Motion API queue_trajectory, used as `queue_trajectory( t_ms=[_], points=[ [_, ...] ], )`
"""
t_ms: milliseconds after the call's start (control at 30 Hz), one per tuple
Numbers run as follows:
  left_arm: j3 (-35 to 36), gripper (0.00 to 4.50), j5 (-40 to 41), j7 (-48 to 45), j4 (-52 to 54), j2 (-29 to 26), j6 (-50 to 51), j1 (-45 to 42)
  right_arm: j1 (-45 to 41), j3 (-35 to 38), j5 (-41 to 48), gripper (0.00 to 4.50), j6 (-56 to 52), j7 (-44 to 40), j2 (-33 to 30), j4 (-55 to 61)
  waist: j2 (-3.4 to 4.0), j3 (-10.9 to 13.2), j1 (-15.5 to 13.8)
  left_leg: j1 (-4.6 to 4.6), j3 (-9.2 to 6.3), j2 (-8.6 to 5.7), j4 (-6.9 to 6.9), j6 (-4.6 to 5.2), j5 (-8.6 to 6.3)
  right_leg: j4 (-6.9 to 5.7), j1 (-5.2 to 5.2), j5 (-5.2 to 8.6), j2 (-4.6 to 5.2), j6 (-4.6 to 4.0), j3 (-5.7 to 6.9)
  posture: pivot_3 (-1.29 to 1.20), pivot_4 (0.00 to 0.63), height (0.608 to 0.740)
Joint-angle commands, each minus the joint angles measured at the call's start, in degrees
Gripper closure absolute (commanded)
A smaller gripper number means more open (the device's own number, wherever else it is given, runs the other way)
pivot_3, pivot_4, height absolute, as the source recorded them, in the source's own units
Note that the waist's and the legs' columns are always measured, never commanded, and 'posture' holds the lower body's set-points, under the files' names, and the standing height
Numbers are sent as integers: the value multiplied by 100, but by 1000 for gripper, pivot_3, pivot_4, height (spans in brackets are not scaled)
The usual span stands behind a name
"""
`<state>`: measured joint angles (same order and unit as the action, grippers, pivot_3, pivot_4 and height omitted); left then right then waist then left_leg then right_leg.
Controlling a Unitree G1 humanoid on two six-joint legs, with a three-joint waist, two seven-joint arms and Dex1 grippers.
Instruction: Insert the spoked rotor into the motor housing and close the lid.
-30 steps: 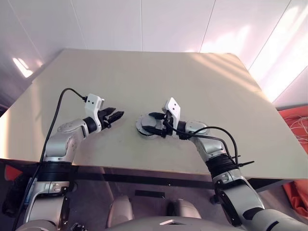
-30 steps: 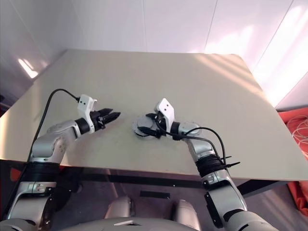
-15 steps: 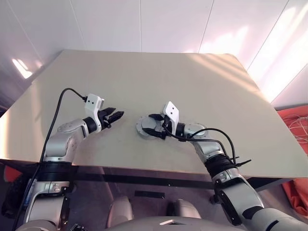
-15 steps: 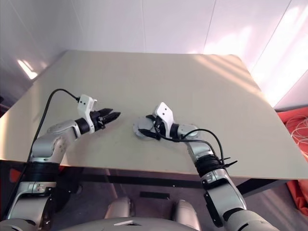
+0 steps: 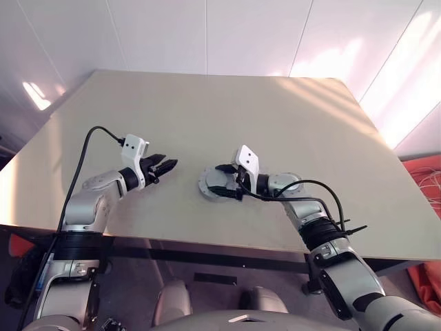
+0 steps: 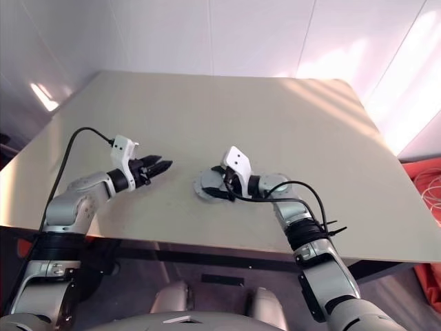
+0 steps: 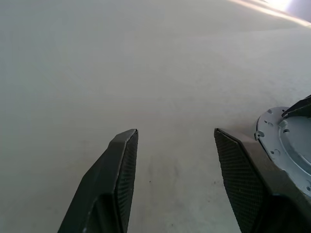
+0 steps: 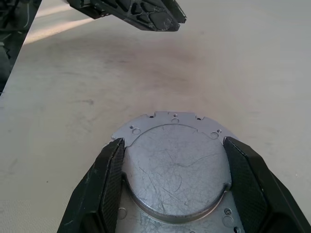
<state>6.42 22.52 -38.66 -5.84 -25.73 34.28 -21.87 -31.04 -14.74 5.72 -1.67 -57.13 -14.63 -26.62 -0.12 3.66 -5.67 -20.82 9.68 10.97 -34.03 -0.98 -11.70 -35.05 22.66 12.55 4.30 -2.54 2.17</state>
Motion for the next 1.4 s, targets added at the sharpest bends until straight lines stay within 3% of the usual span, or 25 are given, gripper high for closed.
queue_trajectory(
  t_ms=[33, 233, 333, 533, 767, 967, 1133, 1400],
  points=[
    [67, 1839, 190, 12, 210, 113, 32, -147, 139, -111, -80, 1385, -371, -185, -179, -26, 0, -1, 1, -2, 0, -2, 0, 1, -1, 8, -3, 0, 2, 0, 0, 0, 0, 740],
    [58, 1839, 800, 62, 453, 703, 613, -334, 134, -113, -87, 1385, -500, -134, -163, 26, -2, -2, 5, -7, 5, -5, -1, 3, -3, 24, -7, 0, 6, 0, 0, 0, 0, 740],
    [41, 2483, 1368, 15, 595, 1127, 1158, -519, 126, -124, -117, 1385, -491, -100, -160, 17, -2, -2, -2, -6, 5, -6, -1, 2, -2, 23, -9, 1, 7, 1, 1, 0, 0, 740],
    [-270, 4489, 1552, -96, 304, 1240, 1787, -755, 100, -154, -153, 1385, -454, -21, -146, 4, 4, -6, 8, 3, 9, -4, 1, 3, -3, 21, -10, 2, 6, 3, 1, 0, 0, 740],
    [-403, 4489, 1292, 214, -314, 1113, 2216, -977, 149, -135, -145, 1385, -451, 92, -180, 119, 4, -6, 13, 14, 8, -4, 1, 3, -3, 23, -22, 3, 7, 5, 1, 0, 0, 740],
    [-1142, 4489, 561, 675, -764, 918, 2744, -1062, 120, -121, -143, 1385, -410, 187, -162, 94, 8, -10, 2, 44, 5, -8, 2, 8, -6, 28, -55, 4, 8, 7, 1, 0, 0, 740],
    [-1140, 4489, 855, 248, -886, 807, 3282, -1137, 73, -150, -142, 1385, -400, 269, -160, 143, 22, -19, 10, 112, 2, -17, 24, 24, -17, 35, -115, 39, 16, 65, -5, 0, 0, 740],
    [-899, 4489, 1233, 19, -752, 743, 3917, -1141, 50, -149, -101, 1385, -535, 264, -161, 190, 23, -19, 15, 130, -1, -27, 73, 10, -8, 41, -120, 28, 16, 40, -14, 0, 0, 740]
  ],
)
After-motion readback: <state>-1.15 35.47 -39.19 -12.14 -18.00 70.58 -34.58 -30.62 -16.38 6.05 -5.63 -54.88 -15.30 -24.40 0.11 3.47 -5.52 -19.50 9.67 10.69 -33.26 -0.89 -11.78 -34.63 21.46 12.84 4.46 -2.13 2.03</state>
